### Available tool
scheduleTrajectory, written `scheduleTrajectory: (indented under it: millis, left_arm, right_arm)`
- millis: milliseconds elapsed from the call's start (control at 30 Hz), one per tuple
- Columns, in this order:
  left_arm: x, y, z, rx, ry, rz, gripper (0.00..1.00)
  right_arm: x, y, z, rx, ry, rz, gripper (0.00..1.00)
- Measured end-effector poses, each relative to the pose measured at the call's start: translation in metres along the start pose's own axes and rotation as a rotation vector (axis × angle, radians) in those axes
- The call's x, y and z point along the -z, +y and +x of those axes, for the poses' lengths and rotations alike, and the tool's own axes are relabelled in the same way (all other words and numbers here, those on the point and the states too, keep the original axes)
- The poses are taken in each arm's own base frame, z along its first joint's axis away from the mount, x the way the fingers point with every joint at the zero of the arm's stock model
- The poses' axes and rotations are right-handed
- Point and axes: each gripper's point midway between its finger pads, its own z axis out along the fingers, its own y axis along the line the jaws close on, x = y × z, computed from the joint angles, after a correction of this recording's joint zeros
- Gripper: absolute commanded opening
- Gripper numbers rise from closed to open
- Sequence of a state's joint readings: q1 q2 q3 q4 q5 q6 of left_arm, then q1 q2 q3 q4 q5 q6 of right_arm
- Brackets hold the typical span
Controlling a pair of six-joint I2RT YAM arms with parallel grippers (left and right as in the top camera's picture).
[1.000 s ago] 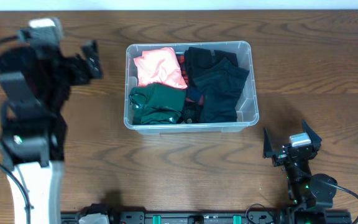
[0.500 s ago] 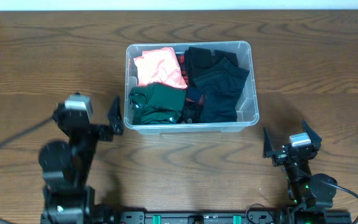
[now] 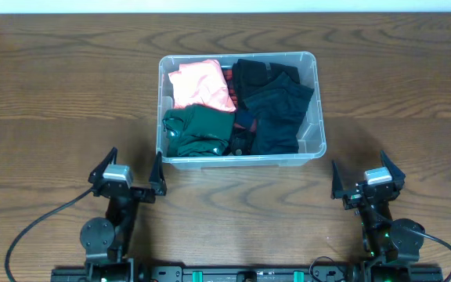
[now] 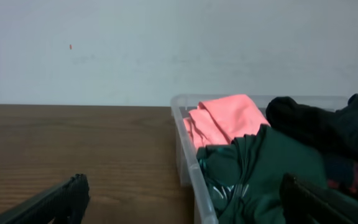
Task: Pack container
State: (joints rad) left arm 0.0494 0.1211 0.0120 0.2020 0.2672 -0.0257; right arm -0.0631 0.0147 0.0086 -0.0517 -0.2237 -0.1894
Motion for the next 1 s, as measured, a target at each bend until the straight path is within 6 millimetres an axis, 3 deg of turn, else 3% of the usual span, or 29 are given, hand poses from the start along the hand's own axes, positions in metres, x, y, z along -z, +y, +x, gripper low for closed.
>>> scheduleTrajectory:
  millis: [300, 1000]
  left_arm:
    - [0.006, 0.004, 0.027, 0.021, 0.098, -0.027, 0.98]
    - [0.009, 0.016, 0.023, 0.017, 0.093, -0.101, 0.98]
  right_arm:
    - [0.000, 0.000, 0.000, 0.000, 0.000, 0.000, 0.99]
    - [0.000, 0.000, 0.000, 0.000, 0.000, 0.000, 0.99]
